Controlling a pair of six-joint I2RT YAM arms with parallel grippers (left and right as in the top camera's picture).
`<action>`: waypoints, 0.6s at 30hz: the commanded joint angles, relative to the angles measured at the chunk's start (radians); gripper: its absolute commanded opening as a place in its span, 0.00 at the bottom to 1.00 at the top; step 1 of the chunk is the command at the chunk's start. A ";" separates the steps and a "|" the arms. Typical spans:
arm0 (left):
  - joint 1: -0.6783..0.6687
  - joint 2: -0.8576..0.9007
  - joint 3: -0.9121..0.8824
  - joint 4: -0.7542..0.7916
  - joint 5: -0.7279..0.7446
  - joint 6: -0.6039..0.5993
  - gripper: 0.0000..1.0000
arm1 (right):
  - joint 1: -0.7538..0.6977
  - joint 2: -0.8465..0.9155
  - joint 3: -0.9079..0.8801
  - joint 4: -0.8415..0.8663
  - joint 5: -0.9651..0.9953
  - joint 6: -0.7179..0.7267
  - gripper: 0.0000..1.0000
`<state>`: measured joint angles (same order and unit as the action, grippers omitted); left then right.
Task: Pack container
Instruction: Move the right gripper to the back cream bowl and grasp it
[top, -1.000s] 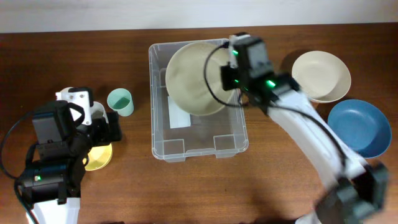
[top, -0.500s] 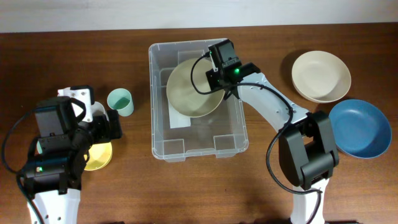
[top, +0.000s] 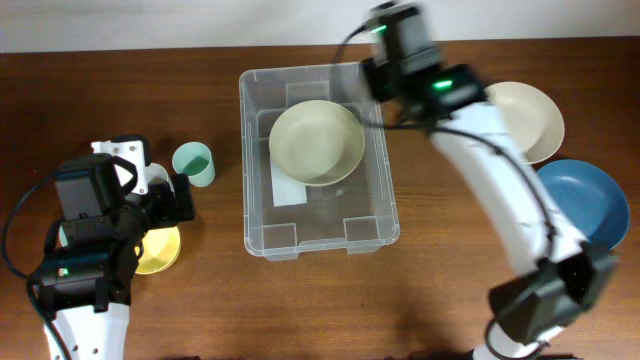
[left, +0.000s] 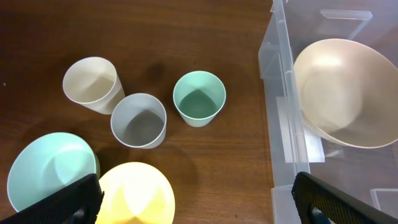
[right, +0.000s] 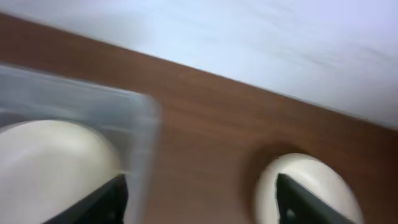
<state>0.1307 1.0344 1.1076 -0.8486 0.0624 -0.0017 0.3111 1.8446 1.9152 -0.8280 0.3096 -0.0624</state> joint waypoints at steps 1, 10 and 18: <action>0.003 0.001 0.016 0.003 -0.010 -0.010 0.99 | -0.137 0.075 -0.014 -0.057 0.057 -0.012 0.74; 0.003 0.001 0.016 0.003 -0.010 -0.010 0.99 | -0.292 0.317 -0.023 -0.092 0.036 -0.012 0.80; 0.003 0.001 0.016 0.003 -0.010 -0.010 0.99 | -0.354 0.460 -0.023 -0.024 0.039 -0.013 0.80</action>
<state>0.1307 1.0344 1.1076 -0.8482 0.0624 -0.0017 -0.0151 2.2692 1.8942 -0.8700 0.3431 -0.0792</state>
